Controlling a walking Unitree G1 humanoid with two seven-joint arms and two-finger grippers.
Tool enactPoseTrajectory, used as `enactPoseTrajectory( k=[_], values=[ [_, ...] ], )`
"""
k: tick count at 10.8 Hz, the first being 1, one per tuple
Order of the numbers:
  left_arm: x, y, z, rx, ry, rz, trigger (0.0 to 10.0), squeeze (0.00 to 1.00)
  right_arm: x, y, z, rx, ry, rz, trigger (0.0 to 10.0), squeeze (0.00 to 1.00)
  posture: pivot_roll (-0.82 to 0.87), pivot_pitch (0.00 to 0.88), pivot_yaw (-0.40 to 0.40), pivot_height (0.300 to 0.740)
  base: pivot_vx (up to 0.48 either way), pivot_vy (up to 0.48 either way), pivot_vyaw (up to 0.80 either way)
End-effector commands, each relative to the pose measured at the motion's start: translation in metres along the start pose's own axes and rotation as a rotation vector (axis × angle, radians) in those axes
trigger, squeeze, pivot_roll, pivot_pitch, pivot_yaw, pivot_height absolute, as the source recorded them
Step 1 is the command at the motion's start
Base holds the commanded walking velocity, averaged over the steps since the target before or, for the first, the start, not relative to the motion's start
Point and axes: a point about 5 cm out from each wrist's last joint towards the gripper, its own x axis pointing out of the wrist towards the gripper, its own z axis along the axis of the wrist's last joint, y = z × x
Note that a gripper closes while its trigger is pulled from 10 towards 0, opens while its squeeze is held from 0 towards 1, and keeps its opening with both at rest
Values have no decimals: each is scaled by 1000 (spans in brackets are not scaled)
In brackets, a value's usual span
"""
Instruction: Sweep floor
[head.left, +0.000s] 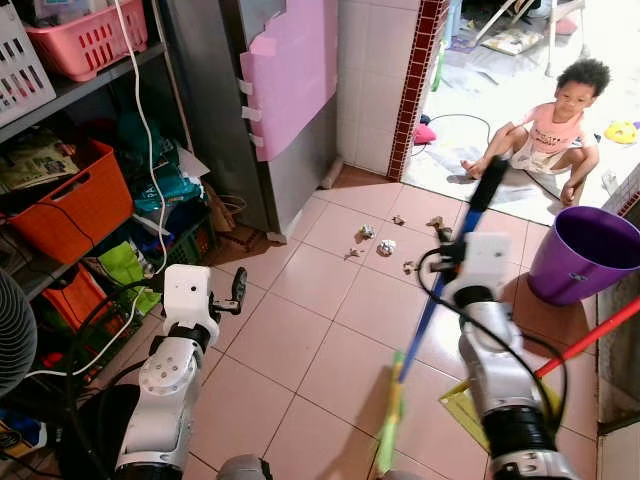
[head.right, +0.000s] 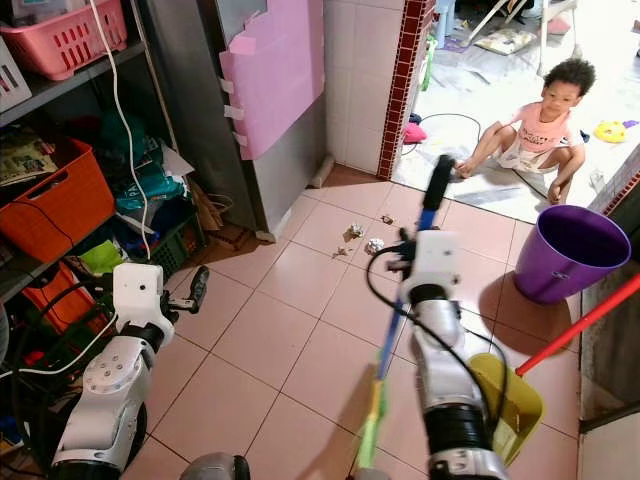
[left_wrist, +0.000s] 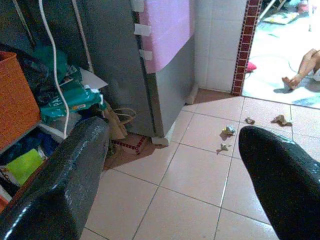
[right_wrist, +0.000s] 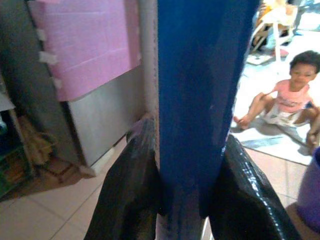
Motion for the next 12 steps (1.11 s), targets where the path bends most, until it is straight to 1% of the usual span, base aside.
enactPoseTrajectory(
  k=[1,2,5,9,11,12],
  values=[
    [2,0,2,27,-2,-4,10000,1000,0,3,3,-12,-7,20,10000,0,-42,0,47,740,0,0,0],
    [3,-5,3,30,1,-10,10000,0,-2,5,0,-28,1,42,10000,0,-48,0,45,740,0,0,0],
    [1,-12,0,23,5,-23,10000,0,-2,6,0,-30,2,55,10000,0,-54,0,42,740,0,0,0],
    [2,-13,0,28,1,-30,10000,0,-3,9,-2,-10,9,71,10000,0,-54,0,39,740,0,0,0],
    [4,-16,1,33,-4,-64,10000,0,-2,11,-1,3,5,79,10000,0,-55,0,41,740,0,0,0],
    [4,-20,0,30,-2,-103,10000,0,1,11,2,7,0,79,10000,0,-56,0,41,740,0,0,0]
  ],
)
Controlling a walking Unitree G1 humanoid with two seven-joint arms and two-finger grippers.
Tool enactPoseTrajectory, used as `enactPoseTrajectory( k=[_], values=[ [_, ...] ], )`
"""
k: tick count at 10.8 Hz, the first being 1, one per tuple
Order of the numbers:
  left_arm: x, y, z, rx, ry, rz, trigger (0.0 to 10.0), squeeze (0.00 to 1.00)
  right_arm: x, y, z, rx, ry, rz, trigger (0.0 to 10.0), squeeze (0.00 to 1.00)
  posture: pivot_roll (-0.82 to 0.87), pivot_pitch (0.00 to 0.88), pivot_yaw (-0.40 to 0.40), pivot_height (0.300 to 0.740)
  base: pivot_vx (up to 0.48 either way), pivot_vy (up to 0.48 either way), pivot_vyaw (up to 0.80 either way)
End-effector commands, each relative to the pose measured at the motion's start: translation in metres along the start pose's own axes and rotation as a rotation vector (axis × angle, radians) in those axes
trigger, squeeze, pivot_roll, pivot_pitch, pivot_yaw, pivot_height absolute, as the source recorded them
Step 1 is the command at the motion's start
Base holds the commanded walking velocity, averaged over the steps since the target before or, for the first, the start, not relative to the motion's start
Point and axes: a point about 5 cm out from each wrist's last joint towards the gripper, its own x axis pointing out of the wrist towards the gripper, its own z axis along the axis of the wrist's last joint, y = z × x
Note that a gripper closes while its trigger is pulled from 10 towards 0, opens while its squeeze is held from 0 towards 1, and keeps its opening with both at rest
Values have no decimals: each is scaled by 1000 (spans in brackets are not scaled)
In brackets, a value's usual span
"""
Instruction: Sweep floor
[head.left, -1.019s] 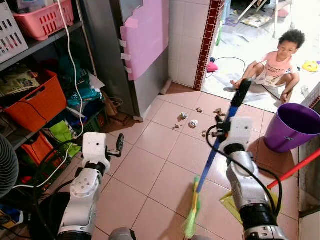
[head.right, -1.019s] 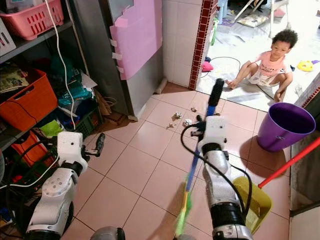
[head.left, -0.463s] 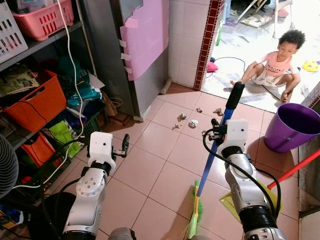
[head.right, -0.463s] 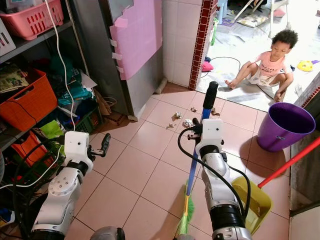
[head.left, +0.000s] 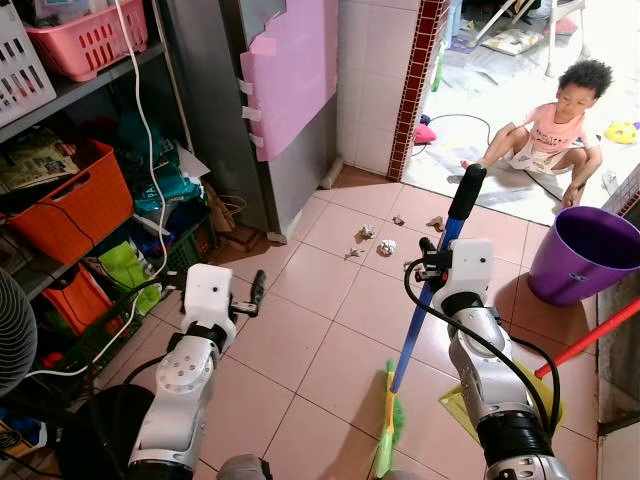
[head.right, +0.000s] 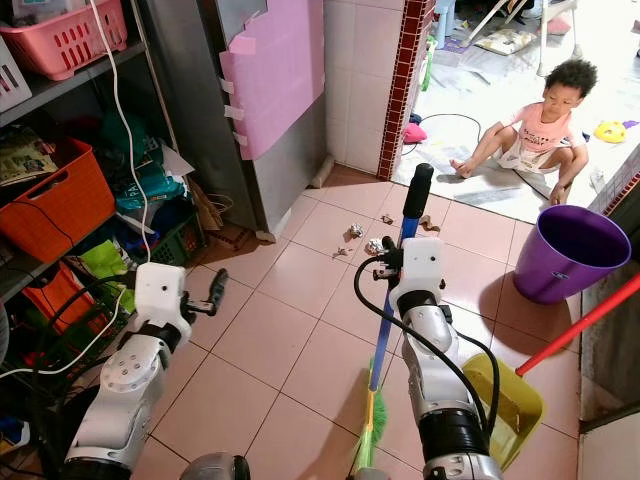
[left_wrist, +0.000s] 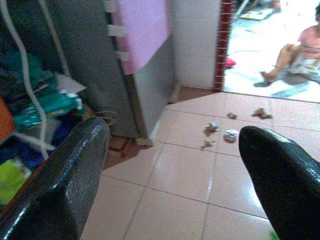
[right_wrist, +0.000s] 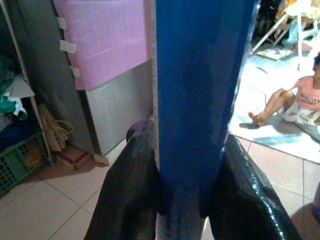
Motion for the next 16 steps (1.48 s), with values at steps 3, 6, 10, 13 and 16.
enactPoseTrajectory(
  k=[3,6,10,13,16],
  values=[
    [7,-19,-1,41,-3,-206,10000,0,15,28,54,97,-93,202,10000,0,-65,0,34,740,0,0,0],
    [25,-47,5,60,-27,-377,10000,0,21,39,103,229,-124,336,10000,0,-93,0,30,740,0,0,0],
    [42,-70,17,110,-121,-543,10000,0,2,62,146,251,-116,717,10000,0,-113,0,35,740,0,0,0],
    [44,-74,21,22,-148,-625,10000,0,-6,61,149,259,-103,821,10000,0,-112,0,33,740,0,0,0],
    [43,-83,18,-37,-142,-686,0,0,-9,63,148,244,-89,858,10000,0,-112,0,31,740,0,0,0]
  ],
)
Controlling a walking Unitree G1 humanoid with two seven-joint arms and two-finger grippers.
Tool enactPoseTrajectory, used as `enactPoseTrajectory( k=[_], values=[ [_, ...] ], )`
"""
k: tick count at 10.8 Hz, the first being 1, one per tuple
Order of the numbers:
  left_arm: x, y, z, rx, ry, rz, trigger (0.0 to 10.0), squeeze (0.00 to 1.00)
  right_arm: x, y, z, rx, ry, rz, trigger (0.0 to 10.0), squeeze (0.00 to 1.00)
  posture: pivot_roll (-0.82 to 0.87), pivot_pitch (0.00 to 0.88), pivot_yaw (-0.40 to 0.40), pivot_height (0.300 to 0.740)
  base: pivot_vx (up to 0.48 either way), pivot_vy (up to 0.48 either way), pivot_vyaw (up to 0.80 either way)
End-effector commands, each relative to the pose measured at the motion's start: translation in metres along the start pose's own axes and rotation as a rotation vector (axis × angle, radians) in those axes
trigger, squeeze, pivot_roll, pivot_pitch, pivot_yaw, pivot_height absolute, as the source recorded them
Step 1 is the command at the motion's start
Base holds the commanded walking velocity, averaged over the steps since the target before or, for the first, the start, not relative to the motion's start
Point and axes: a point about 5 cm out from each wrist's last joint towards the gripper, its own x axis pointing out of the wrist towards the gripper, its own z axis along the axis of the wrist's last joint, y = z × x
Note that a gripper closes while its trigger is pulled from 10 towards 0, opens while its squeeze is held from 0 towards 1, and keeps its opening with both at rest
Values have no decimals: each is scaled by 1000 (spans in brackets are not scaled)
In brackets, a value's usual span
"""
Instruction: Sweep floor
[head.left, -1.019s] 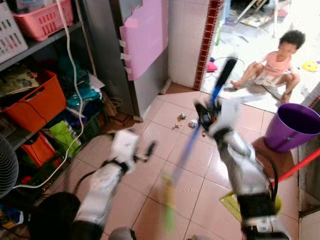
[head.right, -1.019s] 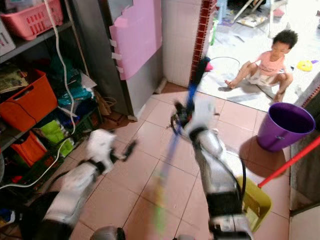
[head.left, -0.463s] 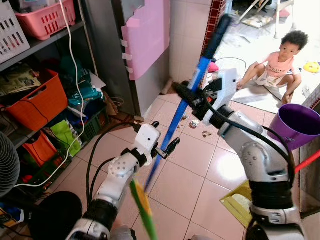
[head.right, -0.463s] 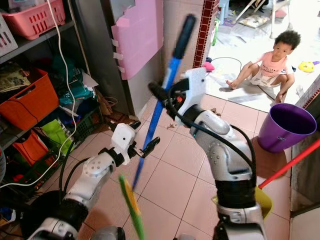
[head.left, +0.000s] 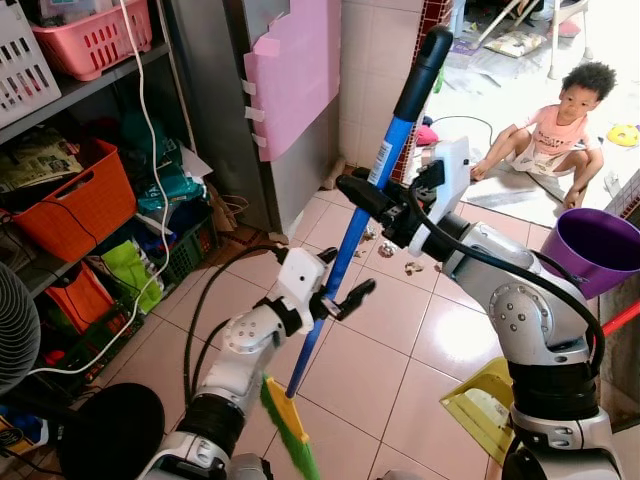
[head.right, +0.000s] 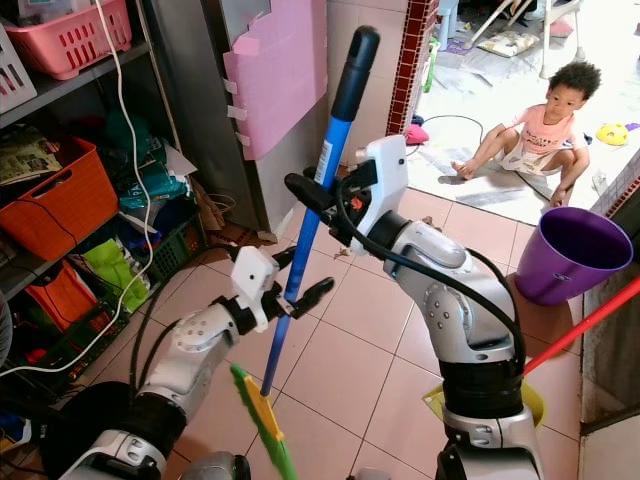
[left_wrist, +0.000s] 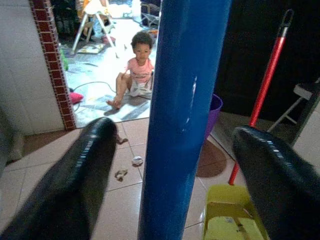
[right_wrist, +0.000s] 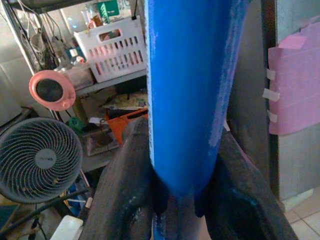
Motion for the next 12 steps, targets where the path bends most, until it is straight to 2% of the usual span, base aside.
enactPoseTrajectory(
  k=[1,2,3,4,6,7,9,10,11,12],
  values=[
    [0,2,0,0,-1,-3,0,0,1,11,11,-17,-46,60,10000,0,-113,0,32,740,0,0,0],
    [0,2,0,5,3,-9,0,0,0,12,9,-23,-40,68,10000,0,-111,0,32,740,0,0,0],
    [0,3,0,8,6,-8,2784,0,0,12,8,-35,-34,71,10000,0,-110,0,32,740,0,0,0],
    [0,7,1,23,12,2,10000,0,-1,14,2,-79,-13,85,10000,0,-109,0,33,740,0,0,0],
    [1,9,2,24,13,11,10000,0,-2,16,-3,-94,-4,94,10000,0,-108,0,32,740,0,0,0],
    [1,9,2,-4,8,17,10000,1000,-3,17,-10,-112,12,99,10000,0,-108,0,33,740,0,0,0],
    [1,7,1,-9,13,15,10000,1000,-3,18,-13,-128,15,102,10000,0,-108,0,33,740,0,0,0],
    [1,7,0,7,21,12,10000,0,-3,16,-14,-128,14,98,10000,0,-106,0,32,740,0,0,0],
    [2,6,0,-3,20,2,10000,0,-3,16,-14,-131,11,98,10000,0,-106,0,32,740,0,0,0],
    [2,5,0,-16,15,-8,0,0,-2,16,-15,-135,10,97,10000,0,-106,0,33,740,0,0,0]
  ],
)
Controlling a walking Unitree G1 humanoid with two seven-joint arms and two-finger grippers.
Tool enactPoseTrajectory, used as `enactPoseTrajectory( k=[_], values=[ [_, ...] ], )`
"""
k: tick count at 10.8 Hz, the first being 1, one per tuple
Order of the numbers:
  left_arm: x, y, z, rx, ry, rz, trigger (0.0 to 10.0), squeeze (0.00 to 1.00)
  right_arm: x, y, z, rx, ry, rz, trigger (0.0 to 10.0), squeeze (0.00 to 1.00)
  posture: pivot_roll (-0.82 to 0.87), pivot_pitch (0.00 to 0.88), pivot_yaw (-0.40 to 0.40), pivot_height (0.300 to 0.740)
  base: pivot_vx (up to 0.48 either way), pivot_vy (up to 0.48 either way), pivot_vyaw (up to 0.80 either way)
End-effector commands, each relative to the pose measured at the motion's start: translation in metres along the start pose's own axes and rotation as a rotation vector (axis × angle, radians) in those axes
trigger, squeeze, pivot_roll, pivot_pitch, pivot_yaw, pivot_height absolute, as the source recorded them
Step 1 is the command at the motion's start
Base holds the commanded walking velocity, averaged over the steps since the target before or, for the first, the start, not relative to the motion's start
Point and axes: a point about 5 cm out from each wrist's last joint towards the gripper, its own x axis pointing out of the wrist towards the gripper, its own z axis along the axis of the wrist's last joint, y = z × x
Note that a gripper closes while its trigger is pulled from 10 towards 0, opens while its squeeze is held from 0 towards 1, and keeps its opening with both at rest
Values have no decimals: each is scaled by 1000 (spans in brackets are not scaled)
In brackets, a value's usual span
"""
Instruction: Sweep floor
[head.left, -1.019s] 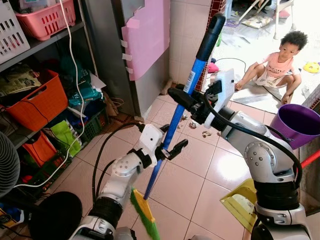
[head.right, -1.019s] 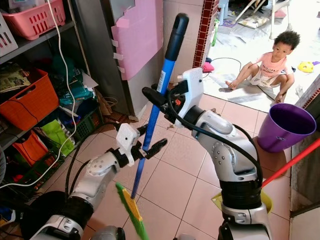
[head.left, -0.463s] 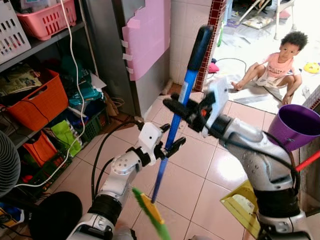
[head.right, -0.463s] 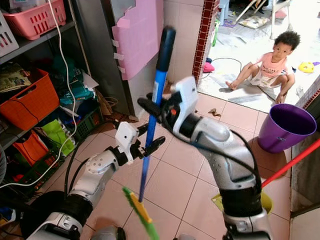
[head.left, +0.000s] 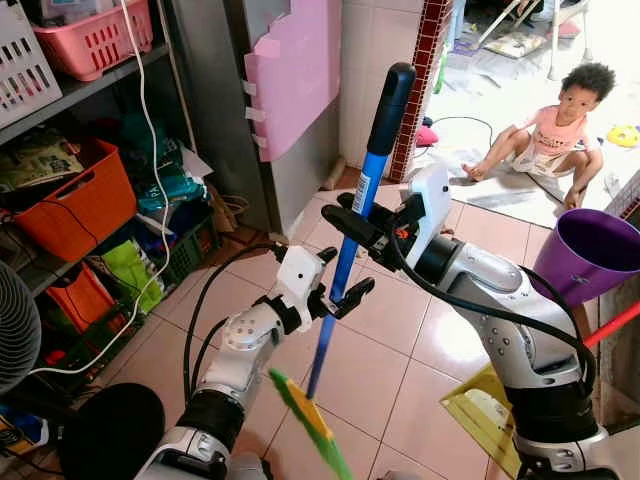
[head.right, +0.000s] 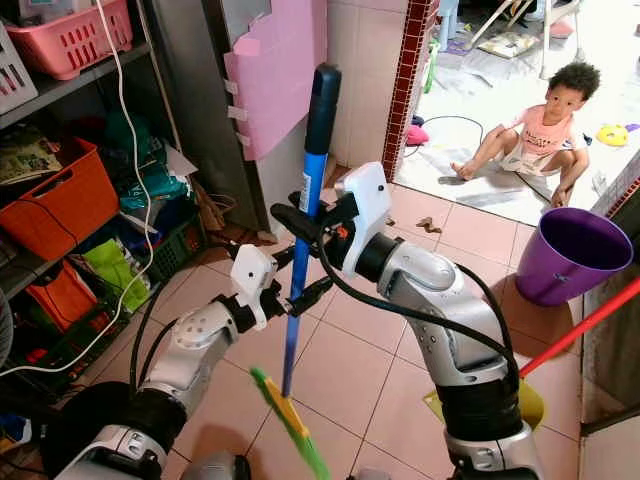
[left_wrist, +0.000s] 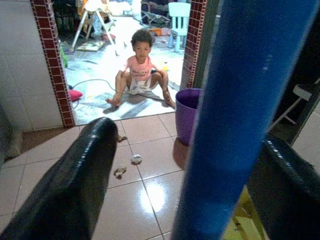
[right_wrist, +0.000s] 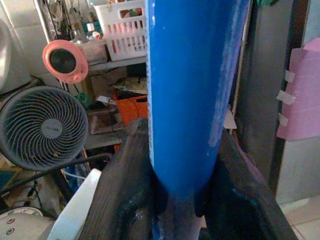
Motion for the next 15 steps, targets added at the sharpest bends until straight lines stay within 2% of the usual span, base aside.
enactPoseTrajectory(
  k=[1,2,7,8,9,15],
  values=[
    [2,0,2,0,5,-16,39,0,2,2,5,-25,-30,15,10000,0,-105,0,34,740,0,0,0],
    [2,0,3,4,10,-29,10000,0,1,-1,3,-35,-26,4,10000,0,-105,0,34,740,0,0,0],
    [2,5,4,0,16,-12,10000,0,-1,-4,-3,-46,-14,0,10000,0,-103,0,34,740,0,0,0],
    [2,6,3,-5,24,-4,1020,0,-1,-5,-3,-48,-17,-3,10000,0,-105,0,35,740,0,0,0],
    [2,6,3,-9,24,-7,0,0,-1,-5,-3,-50,-17,-3,10000,0,-105,0,35,740,0,0,0],
    [3,7,2,-21,29,-1,0,0,0,-4,-4,-47,-27,-10,10000,0,-105,0,27,740,0,0,0]
  ],
)
